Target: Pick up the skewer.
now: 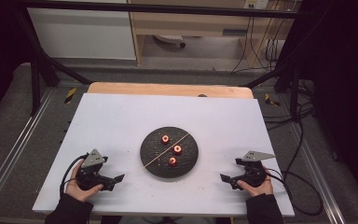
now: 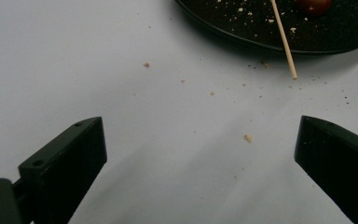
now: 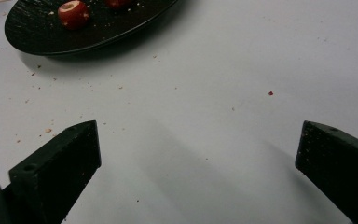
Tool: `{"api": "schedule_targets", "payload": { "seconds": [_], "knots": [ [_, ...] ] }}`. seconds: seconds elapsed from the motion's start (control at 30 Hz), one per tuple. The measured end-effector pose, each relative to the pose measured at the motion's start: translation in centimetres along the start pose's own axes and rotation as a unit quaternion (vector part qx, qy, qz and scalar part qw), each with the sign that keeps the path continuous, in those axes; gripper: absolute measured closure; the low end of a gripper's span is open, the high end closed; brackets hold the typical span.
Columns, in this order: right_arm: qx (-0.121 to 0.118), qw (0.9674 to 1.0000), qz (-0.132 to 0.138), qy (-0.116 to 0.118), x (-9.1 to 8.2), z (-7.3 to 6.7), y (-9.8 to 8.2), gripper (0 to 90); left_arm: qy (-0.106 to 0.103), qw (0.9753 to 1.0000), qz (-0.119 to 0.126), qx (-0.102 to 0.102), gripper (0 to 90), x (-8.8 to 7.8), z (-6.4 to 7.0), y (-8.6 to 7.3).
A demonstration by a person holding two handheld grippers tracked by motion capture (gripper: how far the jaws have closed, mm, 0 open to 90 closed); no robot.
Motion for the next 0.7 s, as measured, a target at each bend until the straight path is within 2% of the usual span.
{"api": "schedule_targets", "payload": {
  "seconds": [0.43, 0.7],
  "knots": [
    [-0.001, 1.0000, -0.001, 0.000, 0.1, 0.0, -0.1, 0.6, -0.003, 0.9999, -0.009, 0.003, 2.1, 0.4, 1.2, 0.8],
    [-0.002, 1.0000, -0.002, 0.000, 0.1, -0.1, -0.1, 0.6, -0.005, 0.9998, -0.014, 0.017, 2.1, 0.4, 2.3, 1.9]
  ]
}}
Point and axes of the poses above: each handheld gripper's, and its own axes: x roughly forward along the jaws, y roughly out of its top, z roughly to its right, the point moved 10 cm from there along x, roughly forward along the jaws, and after that the axes turned 14 degrees about -x, right-handed, at the moved point
